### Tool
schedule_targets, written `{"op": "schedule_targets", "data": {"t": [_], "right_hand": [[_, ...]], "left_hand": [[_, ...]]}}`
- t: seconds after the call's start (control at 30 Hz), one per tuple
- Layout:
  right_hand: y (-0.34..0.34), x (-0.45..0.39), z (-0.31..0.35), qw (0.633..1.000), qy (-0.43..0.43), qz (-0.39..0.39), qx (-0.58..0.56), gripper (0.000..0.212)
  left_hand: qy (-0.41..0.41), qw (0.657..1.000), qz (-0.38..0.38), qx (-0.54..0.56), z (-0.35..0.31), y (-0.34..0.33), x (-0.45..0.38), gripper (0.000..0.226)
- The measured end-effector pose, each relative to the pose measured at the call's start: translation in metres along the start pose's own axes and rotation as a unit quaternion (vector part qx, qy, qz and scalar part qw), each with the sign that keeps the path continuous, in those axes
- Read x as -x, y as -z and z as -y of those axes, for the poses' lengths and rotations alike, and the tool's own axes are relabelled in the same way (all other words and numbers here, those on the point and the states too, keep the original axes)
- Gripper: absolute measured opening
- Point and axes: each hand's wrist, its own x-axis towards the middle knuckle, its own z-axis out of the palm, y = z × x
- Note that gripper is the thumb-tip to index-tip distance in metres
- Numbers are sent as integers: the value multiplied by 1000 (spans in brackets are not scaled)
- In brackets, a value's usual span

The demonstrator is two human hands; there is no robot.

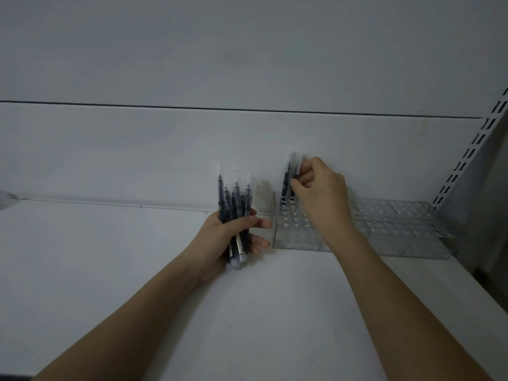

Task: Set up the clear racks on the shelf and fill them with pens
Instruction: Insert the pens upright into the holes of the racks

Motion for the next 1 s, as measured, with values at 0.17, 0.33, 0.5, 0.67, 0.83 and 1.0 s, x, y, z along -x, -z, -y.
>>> {"op": "schedule_targets", "data": {"t": [0.17,0.33,0.5,0.67,0.83,1.0], "right_hand": [[9,4,1,999,-2,-38,-33,23],[11,13,19,981,-30,37,-188,9],[7,23,29,948,-68,173,-259,24],[7,23,30,944,-86,147,-284,29],[11,18,27,940,-95,74,-319,26],[6,22,24,930,-101,176,-307,15]], "left_hand": [[-3,1000,-6,10,0,1,0,10],[-9,1000,21,11,0,3,1,19],[-10,999,51,-5,0,1,3,25],[-4,998,52,-25,1,1,2,24],[-4,998,48,-47,2,0,2,9],[-15,999,34,-24,3,1,0,18]]}}
